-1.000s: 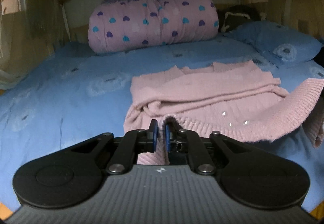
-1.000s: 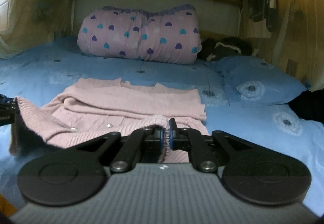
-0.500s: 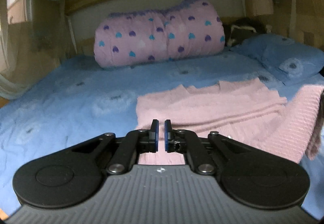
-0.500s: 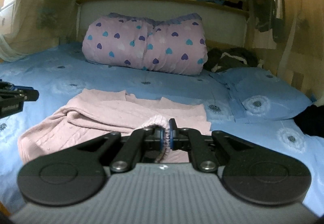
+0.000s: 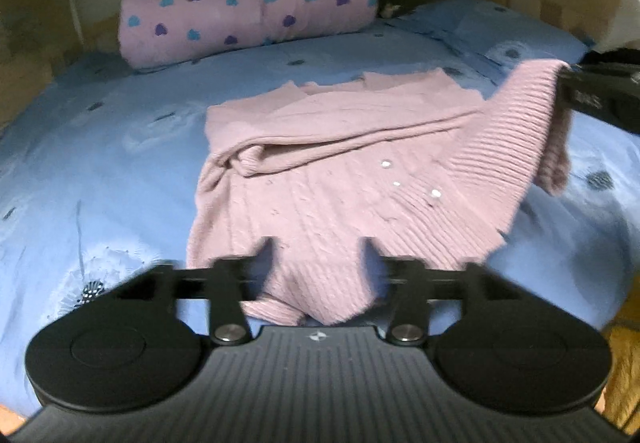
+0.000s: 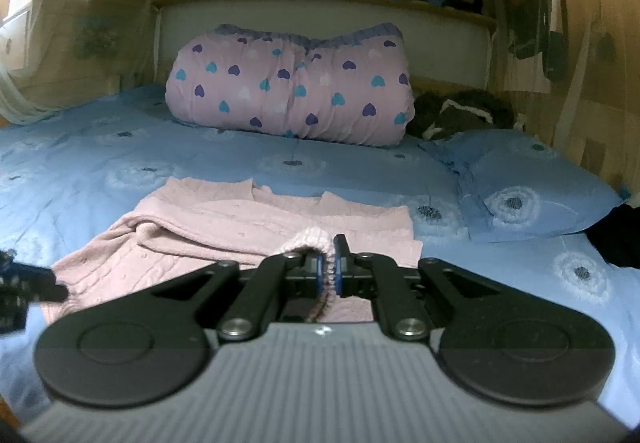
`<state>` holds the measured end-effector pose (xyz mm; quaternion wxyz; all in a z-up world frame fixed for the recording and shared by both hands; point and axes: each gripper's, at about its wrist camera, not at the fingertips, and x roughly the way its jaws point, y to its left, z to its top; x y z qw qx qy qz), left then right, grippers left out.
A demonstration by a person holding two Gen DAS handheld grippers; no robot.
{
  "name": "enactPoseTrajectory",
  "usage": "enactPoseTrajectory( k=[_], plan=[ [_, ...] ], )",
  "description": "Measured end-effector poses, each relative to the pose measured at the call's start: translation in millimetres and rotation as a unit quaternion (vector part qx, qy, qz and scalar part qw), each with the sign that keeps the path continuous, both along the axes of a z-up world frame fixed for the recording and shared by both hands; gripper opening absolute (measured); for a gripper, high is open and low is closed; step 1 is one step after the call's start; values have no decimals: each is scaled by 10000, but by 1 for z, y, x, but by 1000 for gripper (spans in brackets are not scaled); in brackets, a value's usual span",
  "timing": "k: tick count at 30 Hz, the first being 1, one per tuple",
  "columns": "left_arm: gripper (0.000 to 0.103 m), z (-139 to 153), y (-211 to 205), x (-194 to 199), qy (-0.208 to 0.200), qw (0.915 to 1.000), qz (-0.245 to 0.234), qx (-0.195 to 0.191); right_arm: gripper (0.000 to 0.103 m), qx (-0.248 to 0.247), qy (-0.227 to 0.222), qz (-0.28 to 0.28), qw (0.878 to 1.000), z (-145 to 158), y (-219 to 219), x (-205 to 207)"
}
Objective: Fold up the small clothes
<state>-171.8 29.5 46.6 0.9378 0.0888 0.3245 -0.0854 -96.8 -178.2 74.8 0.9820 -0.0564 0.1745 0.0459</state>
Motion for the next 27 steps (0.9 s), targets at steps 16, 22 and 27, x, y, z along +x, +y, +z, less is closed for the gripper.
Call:
enactPoseTrajectory(
  k=[16, 22, 27],
  plan=[
    [75, -46, -24, 15, 415, 9862, -452, 1540, 8, 80, 20, 30, 10000, 1, 1, -1],
    [77, -39, -32, 10, 374, 9835, -1023, 1447, 8, 88, 23, 27, 10000, 1, 1, -1],
    [81, -51, -40, 17, 382, 9805, -832, 1740, 8, 163, 23, 18, 9999, 2, 0, 1]
  ],
)
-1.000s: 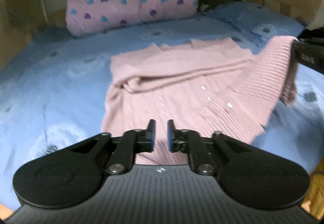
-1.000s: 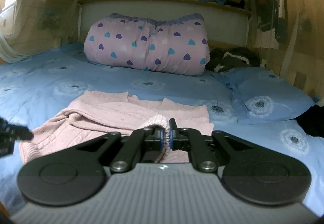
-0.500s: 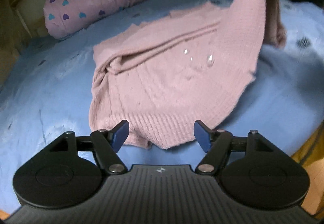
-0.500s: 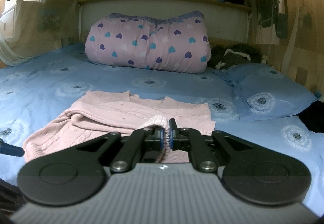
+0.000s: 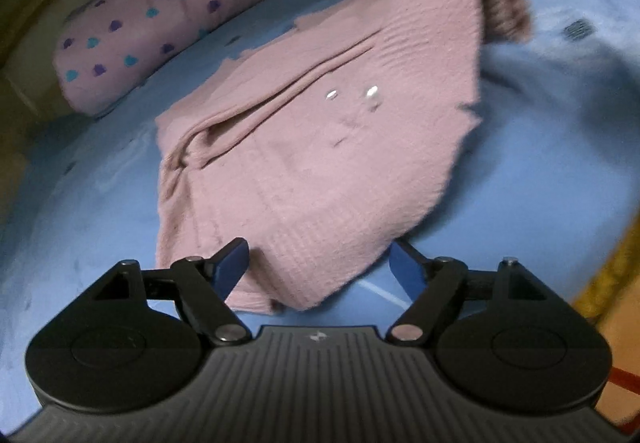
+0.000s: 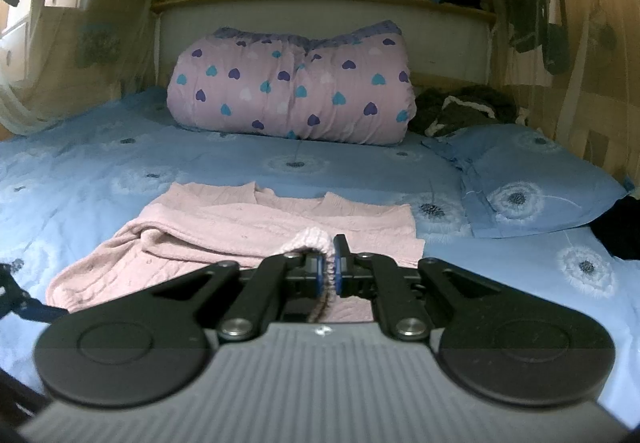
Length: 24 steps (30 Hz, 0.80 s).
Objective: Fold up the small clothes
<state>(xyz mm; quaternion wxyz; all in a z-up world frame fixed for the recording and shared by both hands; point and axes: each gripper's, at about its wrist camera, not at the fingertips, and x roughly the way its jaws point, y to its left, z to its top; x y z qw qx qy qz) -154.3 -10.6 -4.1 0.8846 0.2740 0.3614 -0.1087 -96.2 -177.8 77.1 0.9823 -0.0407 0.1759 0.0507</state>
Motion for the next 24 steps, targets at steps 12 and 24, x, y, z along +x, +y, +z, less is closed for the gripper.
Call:
enactPoseTrajectory(
  k=[12, 24],
  plan=[
    [17, 26, 45, 43, -188, 9873, 1273, -936, 8, -47, -224, -82, 9997, 6, -2, -4],
    [16, 105, 43, 106, -1585, 9734, 1351, -955, 8, -588, -574, -162, 9965, 23, 6, 34]
  ],
)
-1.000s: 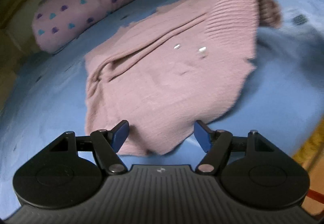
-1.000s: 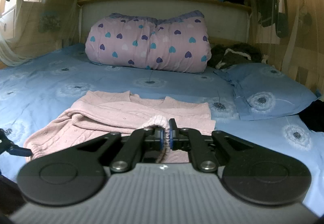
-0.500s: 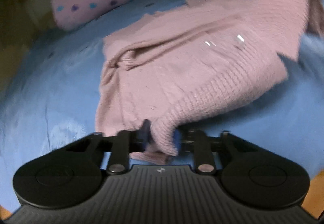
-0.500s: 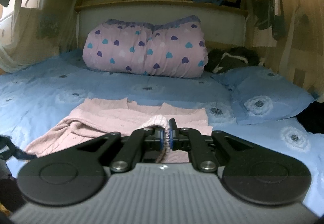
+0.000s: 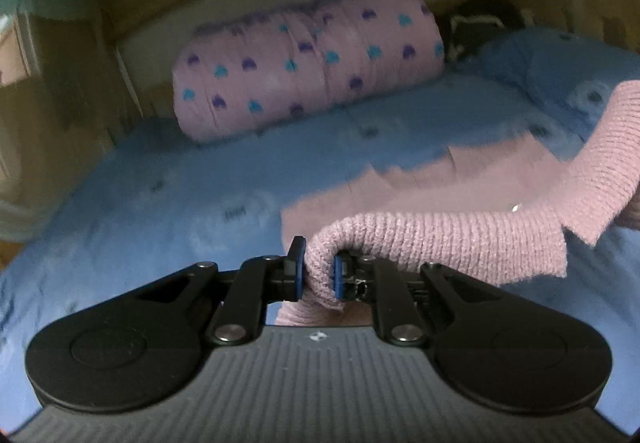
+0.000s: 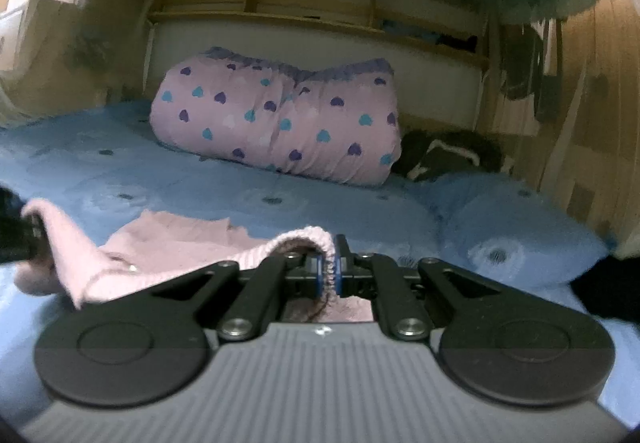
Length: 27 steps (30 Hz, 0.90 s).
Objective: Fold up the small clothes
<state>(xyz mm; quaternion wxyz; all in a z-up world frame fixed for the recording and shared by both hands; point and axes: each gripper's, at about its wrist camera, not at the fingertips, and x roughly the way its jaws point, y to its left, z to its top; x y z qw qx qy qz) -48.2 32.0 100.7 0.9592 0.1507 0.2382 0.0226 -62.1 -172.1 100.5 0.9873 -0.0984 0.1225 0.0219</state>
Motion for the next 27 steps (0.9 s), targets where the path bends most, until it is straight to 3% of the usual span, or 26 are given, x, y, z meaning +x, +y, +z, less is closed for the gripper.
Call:
enactPoseTrajectory(
  k=[7, 11, 16, 22, 27],
  plan=[
    [16, 21, -6, 63, -366, 9993, 116, 4, 8, -453, -310, -72, 9985, 17, 4, 48],
    [16, 10, -3, 118, -109, 9997, 211, -58, 8, -709, -346, -127, 9968, 14, 8, 85],
    [16, -19, -1, 179, 231, 9994, 235, 125, 8, -1111, -185, -116, 9936, -6, 15, 130],
    [16, -72, 3, 249, 852, 9957, 178, 322, 8, -1303, 429, -45, 9905, -47, 21, 188],
    [17, -100, 8, 279, 1216, 9922, 91, 265, 8, -1499, 1074, -30, 9828, -86, 27, 229]
  ],
)
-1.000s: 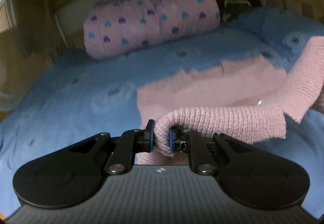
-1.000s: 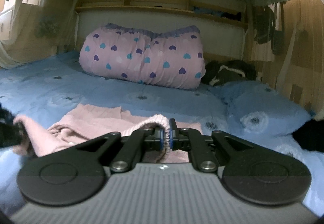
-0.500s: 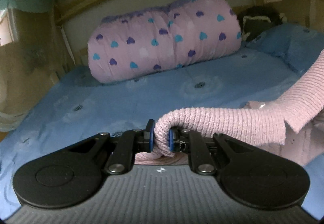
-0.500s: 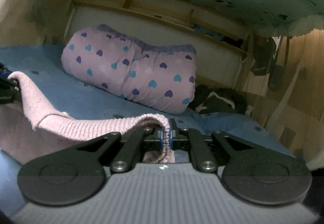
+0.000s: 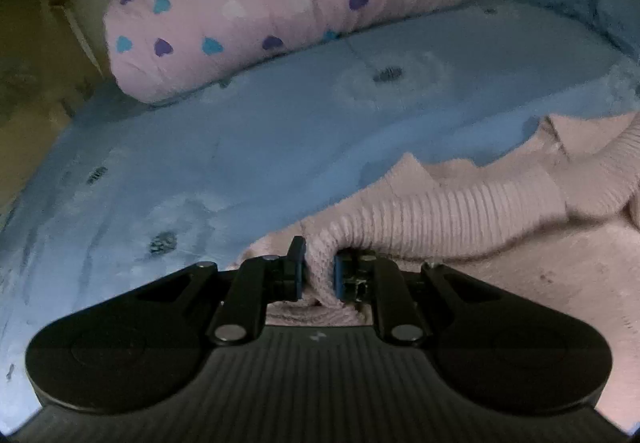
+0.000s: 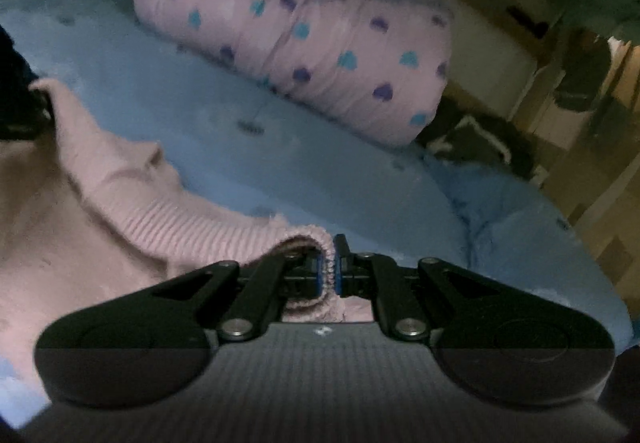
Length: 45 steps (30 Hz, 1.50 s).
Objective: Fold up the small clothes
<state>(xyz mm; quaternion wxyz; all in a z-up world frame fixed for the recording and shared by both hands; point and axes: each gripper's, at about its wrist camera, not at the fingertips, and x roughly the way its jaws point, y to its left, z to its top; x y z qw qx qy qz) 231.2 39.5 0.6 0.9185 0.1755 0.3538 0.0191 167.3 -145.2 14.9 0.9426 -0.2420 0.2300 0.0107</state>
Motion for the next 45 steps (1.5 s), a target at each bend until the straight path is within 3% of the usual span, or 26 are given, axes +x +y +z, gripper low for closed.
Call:
enactPoseTrajectory(
  k=[5, 7, 8, 10, 11, 12, 13, 14, 15, 18, 21, 25, 29, 31, 33, 34, 35, 37, 39, 45],
  plan=[
    [18, -19, -8, 4, 102, 9990, -176, 410, 10, 425, 526, -118, 9976, -22, -8, 23],
    [23, -20, -12, -1, 73, 9983, -193, 549, 11, 520, 603, -142, 9967, -28, -12, 26],
    [32, -17, -12, -4, 74, 9983, -151, 551, 11, 584, 593, -130, 9964, -30, -13, 25],
    [63, -9, -11, -12, -2, 9987, -42, 516, 11, 777, 562, -47, 9954, -27, -19, 24],
    [71, -3, -12, -19, -111, 9984, -57, 548, 12, 945, 567, 13, 9939, -23, -23, 22],
    [81, 2, -15, -27, -228, 9978, -139, 613, 23, 1116, 571, 67, 9921, -18, -29, 22],
    [83, 8, -18, -35, -339, 9968, -226, 686, 32, 1342, 568, 161, 9892, -11, -36, 20],
    [83, 14, -22, -43, -415, 9960, -288, 733, 49, 1564, 503, 228, 9862, -3, -44, 15],
    [83, 20, -24, -49, -403, 9962, -305, 708, 57, 1725, 399, 243, 9839, 3, -50, 11],
    [83, 37, -24, -67, -315, 9989, -192, 283, 57, 2040, 195, 223, 9785, 25, -67, -3],
    [83, 48, -20, -86, -182, 9997, -120, -114, 57, 2310, 357, 631, 9702, 40, -79, -20],
    [83, 49, -14, -108, -229, 9995, -62, -212, 57, 1948, 582, 1082, 9731, 41, -71, -36],
    [83, 38, 0, -115, -328, 9981, 56, -513, 56, 1473, 892, 1302, 9764, 22, -57, -37],
    [78, 27, 8, -111, -252, 9976, 206, -617, 56, 1292, 1086, 1292, 9772, 10, -51, -33],
    [62, 15, 14, -103, -41, 9976, 333, -612, 56, 1155, 1250, 1280, 9771, -1, -48, -29],
    [58, 10, 18, -100, 18, 9969, 403, -671, 56, 1057, 1351, 1257, 9771, -7, -48, -25],
    [58, 8, 23, -98, 21, 9959, 446, -790, 54, 975, 1434, 1240, 9770, -13, -48, -20],
    [56, 7, 29, -95, 38, 9939, 486, -987, 39, 1080, 1478, 1313, 9743, -17, -51, -11],
    [56, 6, 30, -95, -15, 9941, 503, -963, 12, 1268, 1524, 1289, 9716, -13, -56, -1],
    [57, 4, 26, -95, -108, 9965, 398, -727, 12, 590, 1127, 823, 9885, -5, -63, 22]
  ],
)
